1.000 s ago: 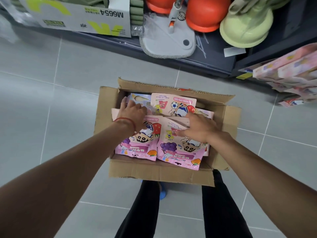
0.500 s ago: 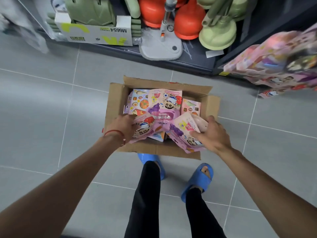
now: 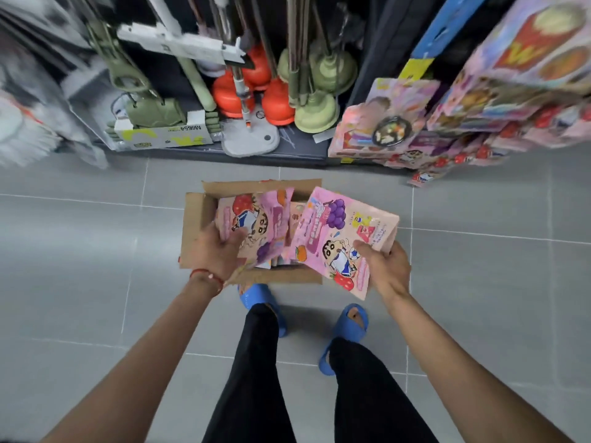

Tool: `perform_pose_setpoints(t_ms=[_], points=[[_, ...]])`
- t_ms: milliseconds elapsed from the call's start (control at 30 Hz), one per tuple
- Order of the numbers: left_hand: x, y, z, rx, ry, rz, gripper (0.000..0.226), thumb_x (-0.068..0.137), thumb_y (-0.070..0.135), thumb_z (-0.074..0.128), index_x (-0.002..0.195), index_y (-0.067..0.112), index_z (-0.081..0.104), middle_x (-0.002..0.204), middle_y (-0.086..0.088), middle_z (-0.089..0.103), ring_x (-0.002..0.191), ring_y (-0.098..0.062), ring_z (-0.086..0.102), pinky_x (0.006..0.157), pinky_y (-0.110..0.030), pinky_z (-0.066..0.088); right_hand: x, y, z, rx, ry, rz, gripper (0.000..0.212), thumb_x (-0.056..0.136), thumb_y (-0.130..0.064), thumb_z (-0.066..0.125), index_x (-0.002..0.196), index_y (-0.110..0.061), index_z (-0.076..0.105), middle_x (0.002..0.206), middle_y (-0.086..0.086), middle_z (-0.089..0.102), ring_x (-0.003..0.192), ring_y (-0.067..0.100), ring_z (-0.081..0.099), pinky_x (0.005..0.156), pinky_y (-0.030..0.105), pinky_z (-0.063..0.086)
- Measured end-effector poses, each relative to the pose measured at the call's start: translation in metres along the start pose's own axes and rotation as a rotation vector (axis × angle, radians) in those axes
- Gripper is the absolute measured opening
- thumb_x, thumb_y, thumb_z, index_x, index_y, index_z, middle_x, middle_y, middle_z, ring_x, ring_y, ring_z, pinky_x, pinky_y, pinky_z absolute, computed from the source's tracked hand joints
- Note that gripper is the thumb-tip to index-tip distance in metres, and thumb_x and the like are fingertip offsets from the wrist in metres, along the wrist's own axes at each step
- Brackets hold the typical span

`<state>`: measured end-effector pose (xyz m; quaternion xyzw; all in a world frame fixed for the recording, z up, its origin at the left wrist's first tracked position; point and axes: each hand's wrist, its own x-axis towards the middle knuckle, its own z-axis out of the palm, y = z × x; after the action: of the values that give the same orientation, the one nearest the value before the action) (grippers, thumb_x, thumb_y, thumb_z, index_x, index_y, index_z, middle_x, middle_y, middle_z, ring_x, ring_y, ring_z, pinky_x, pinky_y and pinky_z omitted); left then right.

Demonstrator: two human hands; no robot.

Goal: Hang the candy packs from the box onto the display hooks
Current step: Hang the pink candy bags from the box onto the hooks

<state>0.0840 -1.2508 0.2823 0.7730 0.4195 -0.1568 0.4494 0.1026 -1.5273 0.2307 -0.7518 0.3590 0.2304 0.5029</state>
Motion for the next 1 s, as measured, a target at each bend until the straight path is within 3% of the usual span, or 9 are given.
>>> perform_pose_setpoints(t_ms=[67, 133, 200, 267, 367, 500, 700, 867, 1000], points=[[-0.036, 0.023, 0.009, -0.089, 0.012, 0.037, 0.014, 0.099, 0.010, 0.063, 0.107, -0.001, 0.065, 0.083, -0.004, 0.064, 0.050, 0.008, 0.063, 0.041, -0.007, 0.042, -0.012, -0.006, -0.030, 0.134, 0.033, 0.030, 0.045, 0.076, -0.041, 0.084, 0.113, -0.021, 0.068, 0.105, -0.004, 0.077, 0.087, 0.014, 0.074, 0.078, 0.033, 0.059], [-0.064, 0.042, 0.017, -0.170, 0.075, 0.099, 0.020, 0.096, 0.013, 0.068, 0.106, -0.005, 0.068, 0.090, -0.007, 0.069, 0.060, 0.006, 0.068, 0.046, -0.007, 0.046, -0.025, -0.014, -0.059, 0.262, 0.047, 0.052, 0.042, 0.080, -0.033, 0.084, 0.115, -0.017, 0.067, 0.105, -0.001, 0.077, 0.087, 0.013, 0.074, 0.071, 0.029, 0.057], [-0.092, 0.067, 0.022, -0.230, 0.112, 0.160, 0.024, 0.093, 0.016, 0.072, 0.106, -0.004, 0.071, 0.092, -0.008, 0.073, 0.069, 0.003, 0.071, 0.057, -0.012, 0.055, -0.036, -0.023, -0.087, 0.406, 0.040, 0.073, 0.045, 0.079, -0.029, 0.086, 0.118, -0.016, 0.065, 0.107, 0.000, 0.077, 0.090, 0.018, 0.076, 0.078, 0.038, 0.062], [-0.119, 0.094, 0.027, -0.276, 0.131, 0.204, 0.020, 0.094, 0.011, 0.071, 0.105, -0.006, 0.069, 0.093, -0.009, 0.073, 0.062, 0.011, 0.067, 0.051, -0.008, 0.050, -0.048, -0.036, -0.116, 0.541, 0.020, 0.069, 0.046, 0.081, -0.023, 0.086, 0.121, -0.017, 0.065, 0.111, 0.002, 0.078, 0.093, 0.021, 0.077, 0.075, 0.040, 0.064], [-0.152, 0.132, 0.033, -0.315, 0.130, 0.315, 0.030, 0.095, 0.023, 0.070, 0.109, -0.004, 0.071, 0.099, -0.011, 0.074, 0.080, -0.006, 0.074, 0.058, -0.013, 0.055, -0.064, -0.058, -0.156, 0.715, 0.001, 0.023, 0.048, 0.084, -0.012, 0.082, 0.128, -0.017, 0.064, 0.113, 0.002, 0.078, 0.094, 0.020, 0.077, 0.060, 0.030, 0.061], [-0.179, 0.184, 0.040, -0.375, 0.071, 0.431, 0.034, 0.099, 0.021, 0.065, 0.118, -0.007, 0.063, 0.101, -0.012, 0.070, 0.082, -0.018, 0.068, 0.061, -0.005, 0.051, -0.078, -0.087, -0.195, 0.887, 0.018, -0.029, 0.053, 0.082, -0.007, 0.082, 0.130, -0.017, 0.062, 0.117, 0.004, 0.077, 0.098, 0.022, 0.076, 0.068, 0.033, 0.061], [-0.180, 0.259, 0.041, -0.492, 0.015, 0.592, 0.027, 0.097, 0.024, 0.068, 0.118, 0.007, 0.069, 0.108, -0.001, 0.075, 0.100, -0.018, 0.074, 0.085, -0.039, 0.062, -0.095, -0.136, -0.234, 1.096, 0.116, -0.123, 0.054, 0.084, -0.005, 0.080, 0.133, -0.017, 0.062, 0.118, 0.003, 0.076, 0.101, 0.020, 0.076, 0.072, 0.034, 0.061], [-0.188, 0.320, 0.036, -0.542, -0.029, 0.744, 0.019, 0.097, 0.024, 0.068, 0.110, 0.011, 0.070, 0.100, 0.005, 0.074, 0.091, -0.007, 0.072, 0.084, -0.035, 0.062, -0.103, -0.177, -0.258, 1.275, 0.153, -0.184, 0.049, 0.088, -0.005, 0.075, 0.134, -0.015, 0.062, 0.122, 0.006, 0.075, 0.107, 0.025, 0.074, 0.072, 0.034, 0.062], [-0.198, 0.356, 0.039, -0.571, -0.024, 0.831, 0.016, 0.096, 0.030, 0.069, 0.103, 0.016, 0.072, 0.097, 0.000, 0.075, 0.094, -0.021, 0.074, 0.086, -0.046, 0.061, -0.098, -0.202, -0.280, 1.305, 0.182, -0.235, 0.049, 0.088, -0.011, 0.076, 0.134, -0.018, 0.062, 0.121, 0.006, 0.075, 0.105, 0.024, 0.075, 0.069, 0.032, 0.062]])
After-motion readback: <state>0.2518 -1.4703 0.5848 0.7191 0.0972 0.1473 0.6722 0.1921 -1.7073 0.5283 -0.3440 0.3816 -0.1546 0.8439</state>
